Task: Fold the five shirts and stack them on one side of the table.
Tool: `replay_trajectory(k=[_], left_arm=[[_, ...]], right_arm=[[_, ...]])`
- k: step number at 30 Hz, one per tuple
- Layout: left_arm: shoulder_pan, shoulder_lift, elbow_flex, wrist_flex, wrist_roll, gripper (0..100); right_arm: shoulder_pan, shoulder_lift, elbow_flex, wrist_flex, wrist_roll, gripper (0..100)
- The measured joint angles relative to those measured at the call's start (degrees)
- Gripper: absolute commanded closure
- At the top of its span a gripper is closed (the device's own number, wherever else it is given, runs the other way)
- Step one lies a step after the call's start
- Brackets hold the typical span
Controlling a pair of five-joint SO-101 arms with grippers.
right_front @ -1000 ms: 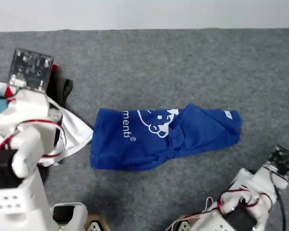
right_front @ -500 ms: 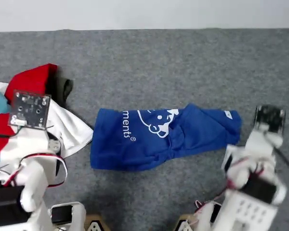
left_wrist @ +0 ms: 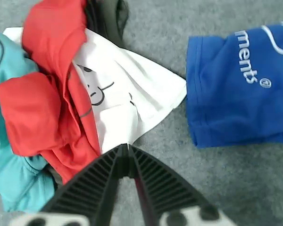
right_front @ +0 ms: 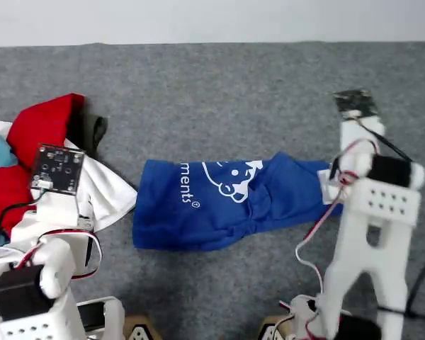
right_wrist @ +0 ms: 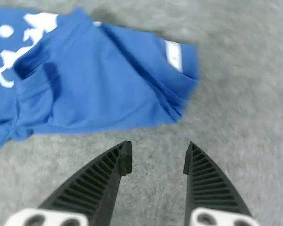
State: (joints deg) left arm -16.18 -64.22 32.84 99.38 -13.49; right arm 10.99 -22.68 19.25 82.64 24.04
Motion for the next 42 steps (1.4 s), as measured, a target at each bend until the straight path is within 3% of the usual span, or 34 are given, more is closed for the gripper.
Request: replay_trajectory(k=[7,18,26,35,42], left_arm=[[0.0,-0.97,4.48,-2.2,-0.79,100],[0.0,-0.44,16.0,-13.27,-0.79,100],[0.0,-0.44,16.18,-14.07,-0.79,100],[0.0,-0.44,16.18,-14.07,-0.79,100],[0.0,-0.44,16.18,-14.07,-0.79,100]], right_arm=[[-4.75,12.31,-5.54,0.97,5.19,57.4],[-9.85,34.11,-15.56,0.97,7.38,57.3],[-9.58,42.02,-18.37,5.54,7.74,83.8],[-7.91,42.29,-18.37,10.46,7.82,85.6],[-1.49,42.46,-18.37,10.64,11.69,89.5]])
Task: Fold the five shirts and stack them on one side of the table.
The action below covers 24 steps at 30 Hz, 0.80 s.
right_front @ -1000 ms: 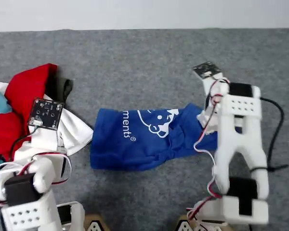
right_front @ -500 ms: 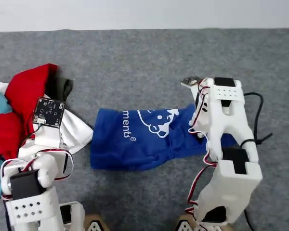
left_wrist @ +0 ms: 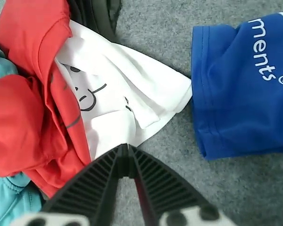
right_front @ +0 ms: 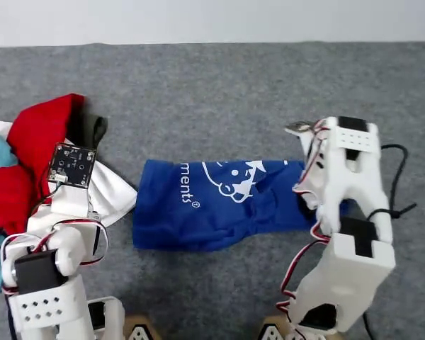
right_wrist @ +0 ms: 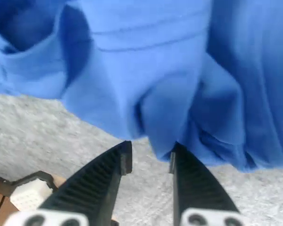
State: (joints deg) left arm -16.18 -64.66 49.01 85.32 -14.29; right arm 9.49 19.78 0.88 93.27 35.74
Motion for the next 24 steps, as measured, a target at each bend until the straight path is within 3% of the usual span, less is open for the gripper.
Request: replay_trajectory(k=[15,20,24], left_arm=[[0.0,0.0,0.09,0.0,0.0,100],[0.0,0.0,0.09,0.0,0.0,100],[0.0,0.0,0.09,0.0,0.0,100]], right_arm=[[9.58,3.87,-0.09,0.0,6.59,89.4],[9.67,2.73,-2.37,0.26,6.77,89.3],[5.63,-3.08,-2.64,2.29,6.77,89.3]])
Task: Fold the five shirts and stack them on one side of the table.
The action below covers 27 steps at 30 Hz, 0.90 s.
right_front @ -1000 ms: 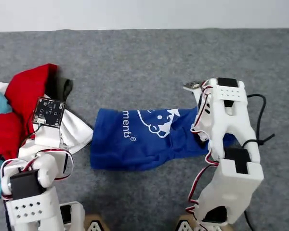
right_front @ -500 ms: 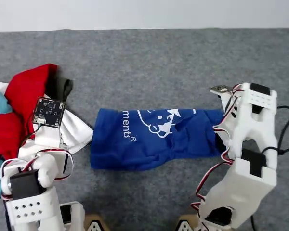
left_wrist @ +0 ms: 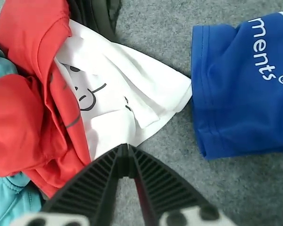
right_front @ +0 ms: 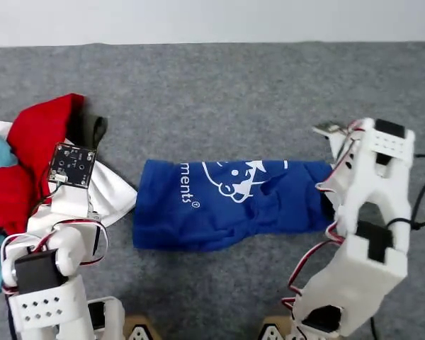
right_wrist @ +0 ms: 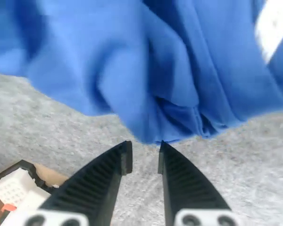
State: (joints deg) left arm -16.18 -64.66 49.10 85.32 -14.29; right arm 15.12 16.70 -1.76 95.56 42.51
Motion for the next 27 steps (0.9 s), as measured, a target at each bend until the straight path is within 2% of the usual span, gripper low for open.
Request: replay_trajectory(k=[6,14,20,27], left_arm=[[0.0,0.0,0.0,0.0,0.0,100],[0.0,0.0,0.0,0.0,0.0,100],[0.0,0.0,0.09,0.0,0.0,100],[0.0,0.0,0.09,0.0,0.0,100]], right_arm=[[-9.41,-7.03,0.0,0.35,-3.08,89.4],[-22.68,-3.87,0.0,-4.66,-6.86,89.4],[-26.37,6.07,0.0,-6.24,-7.3,89.7],[-29.8,8.7,0.0,-2.55,-8.62,89.8]])
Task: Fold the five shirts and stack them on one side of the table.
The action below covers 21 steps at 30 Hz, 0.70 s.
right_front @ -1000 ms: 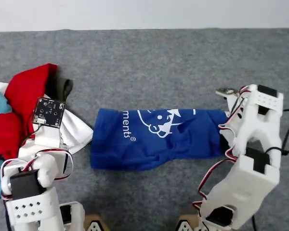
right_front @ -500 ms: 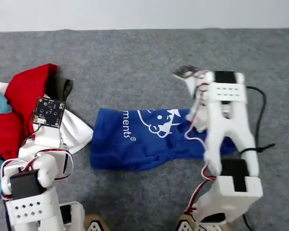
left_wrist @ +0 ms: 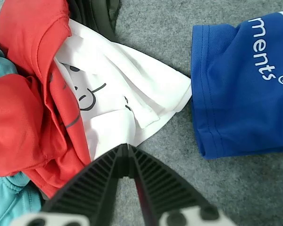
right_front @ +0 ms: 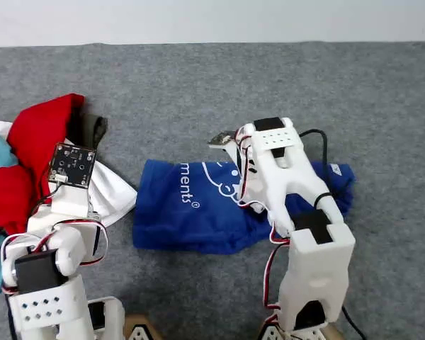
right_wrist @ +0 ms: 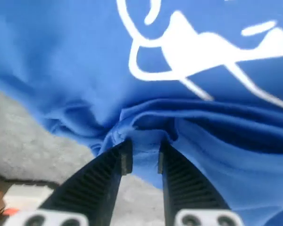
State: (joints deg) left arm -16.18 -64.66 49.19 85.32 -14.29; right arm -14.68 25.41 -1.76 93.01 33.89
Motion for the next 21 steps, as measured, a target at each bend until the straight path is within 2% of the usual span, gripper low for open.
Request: replay_trajectory(k=[5,12,21], left_arm=[[0.0,0.0,0.0,0.0,0.0,100],[0.0,0.0,0.0,0.0,0.0,100],[0.0,0.0,0.0,0.0,0.0,100]], right_arm=[[0.09,0.09,-0.35,3.96,-0.09,89.4],[0.62,-3.16,-8.0,6.68,-0.44,89.4],[13.19,0.44,-8.97,4.84,-0.44,89.4]])
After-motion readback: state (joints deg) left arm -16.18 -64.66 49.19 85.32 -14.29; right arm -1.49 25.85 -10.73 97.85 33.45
